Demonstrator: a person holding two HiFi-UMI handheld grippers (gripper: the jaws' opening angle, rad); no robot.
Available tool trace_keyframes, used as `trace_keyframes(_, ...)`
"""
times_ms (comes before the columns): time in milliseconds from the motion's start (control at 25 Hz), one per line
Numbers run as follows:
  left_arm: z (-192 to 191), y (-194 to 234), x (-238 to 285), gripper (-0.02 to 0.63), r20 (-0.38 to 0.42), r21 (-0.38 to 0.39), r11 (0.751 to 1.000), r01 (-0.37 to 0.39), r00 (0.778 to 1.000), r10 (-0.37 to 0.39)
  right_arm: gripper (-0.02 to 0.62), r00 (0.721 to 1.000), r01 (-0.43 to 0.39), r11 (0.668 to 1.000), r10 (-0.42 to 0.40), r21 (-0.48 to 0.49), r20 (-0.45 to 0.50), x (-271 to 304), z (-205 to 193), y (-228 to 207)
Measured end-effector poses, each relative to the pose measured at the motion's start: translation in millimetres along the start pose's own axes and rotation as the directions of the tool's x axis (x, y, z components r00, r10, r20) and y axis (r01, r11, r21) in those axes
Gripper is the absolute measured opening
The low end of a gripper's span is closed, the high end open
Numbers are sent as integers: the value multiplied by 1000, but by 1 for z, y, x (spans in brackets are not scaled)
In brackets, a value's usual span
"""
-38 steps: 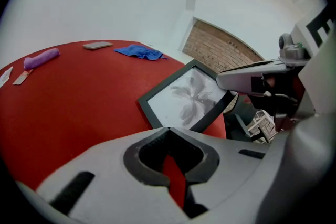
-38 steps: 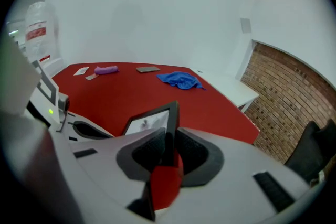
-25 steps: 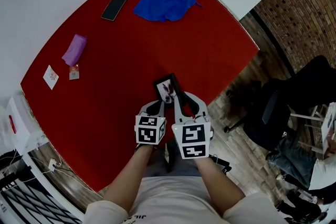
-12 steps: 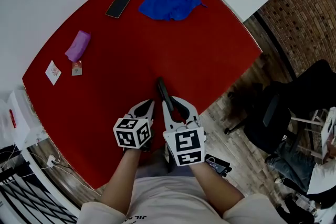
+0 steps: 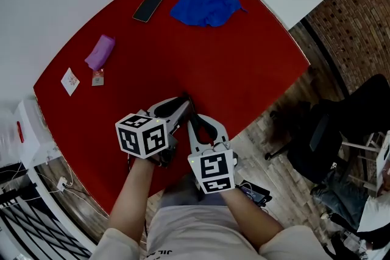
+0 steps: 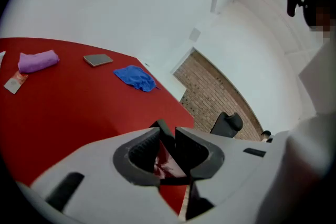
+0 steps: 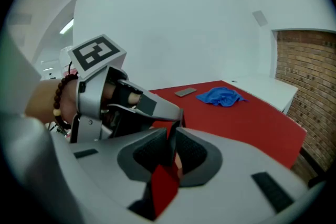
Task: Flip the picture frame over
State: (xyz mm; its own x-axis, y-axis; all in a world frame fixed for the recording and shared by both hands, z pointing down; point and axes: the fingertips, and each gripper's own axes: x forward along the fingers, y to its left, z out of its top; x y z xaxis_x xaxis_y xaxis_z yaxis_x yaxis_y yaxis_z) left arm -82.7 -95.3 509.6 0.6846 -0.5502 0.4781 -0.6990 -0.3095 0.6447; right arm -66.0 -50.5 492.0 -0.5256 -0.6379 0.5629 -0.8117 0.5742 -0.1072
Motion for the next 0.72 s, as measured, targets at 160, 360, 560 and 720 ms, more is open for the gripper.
trace_keyframes(160, -1, 0, 3, 81, 3, -25, 1000, -6, 1000, 6, 57, 1000, -15, 1000, 15, -10, 7, 1, 1, 0)
trace_keyframes(360, -3, 2, 1, 107, -3, -4, 1000, -27, 1000, 27, 58, 998, -39, 999, 40, -37, 47, -6, 1, -3)
trace_keyframes(560, -2, 6, -4, 107, -7, 20, 999, -41, 999, 42, 58, 996, -73, 987, 78, -145, 31, -17, -20, -18)
trace_keyframes(720, -2, 6, -5, 107, -9, 26, 999, -47, 999, 47, 60, 995, -97, 900, 79, -426, -62, -5, -69, -10)
